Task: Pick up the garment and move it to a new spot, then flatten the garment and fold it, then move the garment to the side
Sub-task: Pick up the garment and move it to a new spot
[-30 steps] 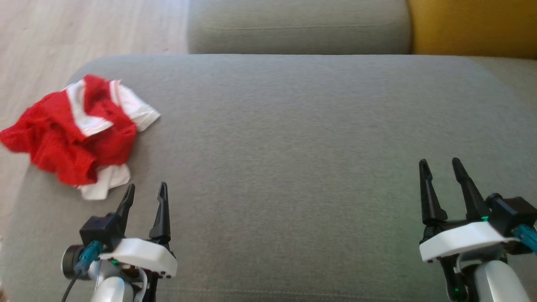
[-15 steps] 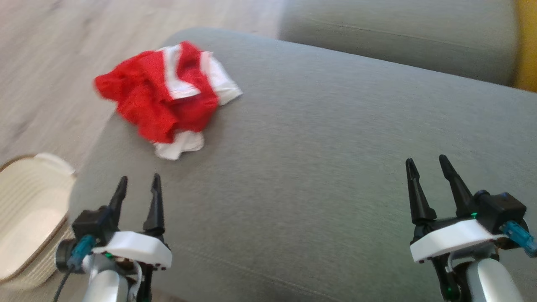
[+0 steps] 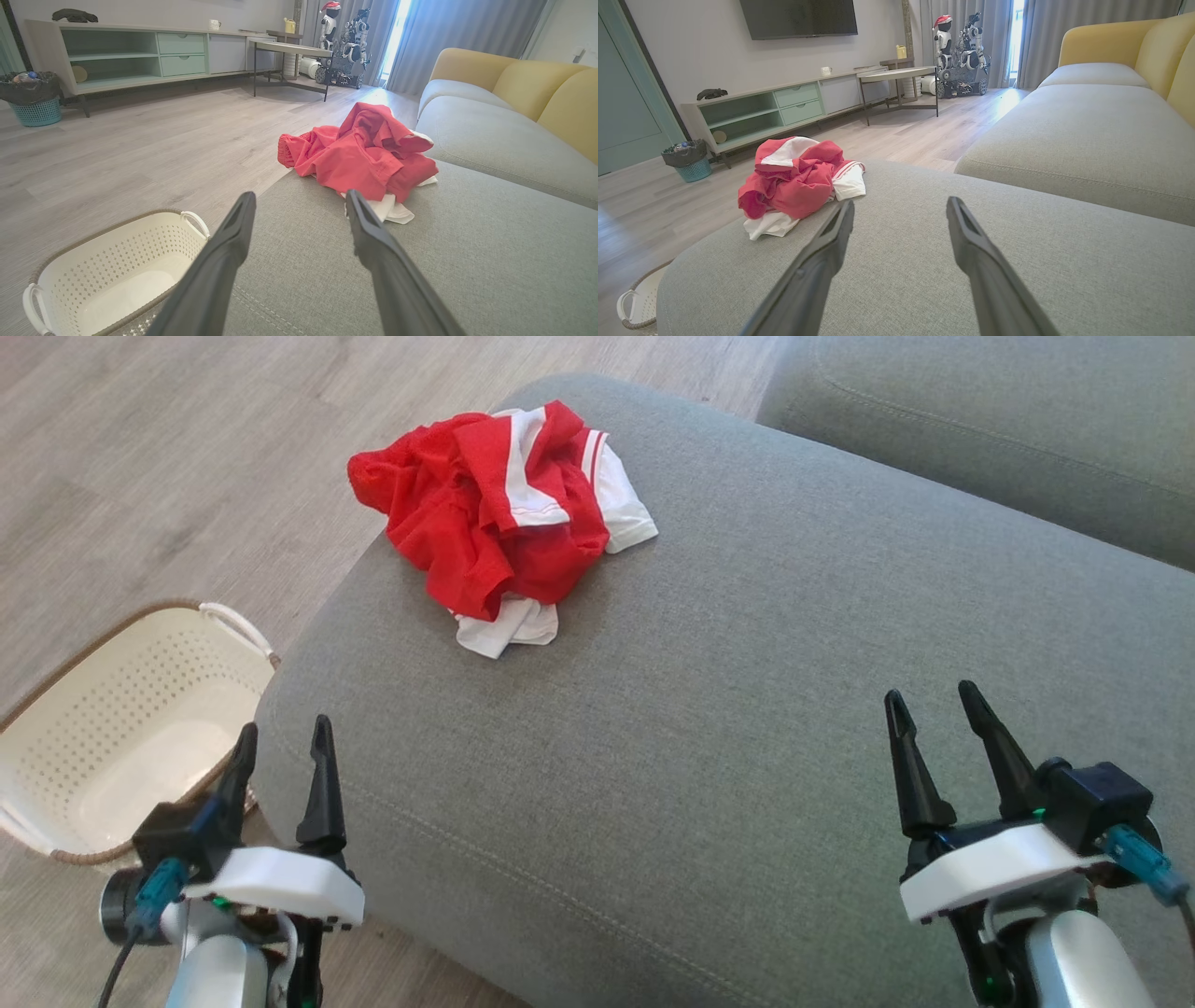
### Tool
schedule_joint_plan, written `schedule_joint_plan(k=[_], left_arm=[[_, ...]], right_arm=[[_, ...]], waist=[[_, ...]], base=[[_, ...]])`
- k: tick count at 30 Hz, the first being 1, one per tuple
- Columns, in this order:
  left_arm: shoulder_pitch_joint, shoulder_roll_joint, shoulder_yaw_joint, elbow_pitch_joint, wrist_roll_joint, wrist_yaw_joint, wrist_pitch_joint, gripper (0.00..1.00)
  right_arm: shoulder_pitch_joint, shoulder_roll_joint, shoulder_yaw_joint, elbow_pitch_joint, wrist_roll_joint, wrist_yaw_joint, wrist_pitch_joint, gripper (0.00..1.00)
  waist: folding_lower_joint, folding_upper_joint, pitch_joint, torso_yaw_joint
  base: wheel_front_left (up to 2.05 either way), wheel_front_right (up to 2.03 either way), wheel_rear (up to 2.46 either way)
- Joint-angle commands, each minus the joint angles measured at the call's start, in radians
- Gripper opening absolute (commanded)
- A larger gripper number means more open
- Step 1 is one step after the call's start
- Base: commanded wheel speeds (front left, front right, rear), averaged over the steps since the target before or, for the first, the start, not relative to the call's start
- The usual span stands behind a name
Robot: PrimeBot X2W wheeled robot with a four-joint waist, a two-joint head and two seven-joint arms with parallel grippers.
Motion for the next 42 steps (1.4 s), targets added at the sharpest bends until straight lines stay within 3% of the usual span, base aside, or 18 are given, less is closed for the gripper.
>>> schedule_joint_plan(k=[1,17,25,32,37,42], left_arm=[[-0.053,0.004,0.030,-0.035,0.008,0.003,-0.012,1.00],[-0.105,0.002,0.003,-0.036,0.019,0.003,-0.012,1.00],[-0.293,0.001,-0.033,0.033,0.020,-0.016,-0.012,1.00],[-0.523,0.018,0.000,0.202,-0.021,-0.026,-0.012,1.00],[-0.679,0.074,0.043,0.444,-0.048,-0.018,0.004,1.00],[-0.768,0.120,0.065,0.632,-0.063,0.000,0.048,1.00]], right_arm=[[-0.037,-0.009,0.019,-0.035,-0.010,0.004,0.000,1.00],[-0.049,-0.012,0.004,-0.028,-0.003,0.004,0.001,1.00],[-0.068,-0.015,0.004,-0.052,-0.009,0.004,0.017,1.00],[-0.113,-0.037,0.030,-0.084,-0.008,0.004,0.046,1.00],[-0.144,-0.053,0.025,-0.105,-0.002,0.004,0.058,1.00],[-0.172,-0.061,0.020,-0.121,0.001,0.004,0.058,1.00]], waist=[[0.0000,0.0000,0.002,0.002],[0.0000,0.0000,0.008,0.003],[0.0000,0.0000,0.049,-0.062],[0.0000,0.0000,0.142,-0.186],[0.0000,0.0000,0.223,-0.275],[0.0000,0.0000,0.277,-0.319]], base=[[0.00,0.00,0.00],[0.00,0.00,0.00],[0.00,0.00,0.00],[0.00,0.00,0.00],[0.00,0.00,0.00],[0.00,0.00,0.00]])
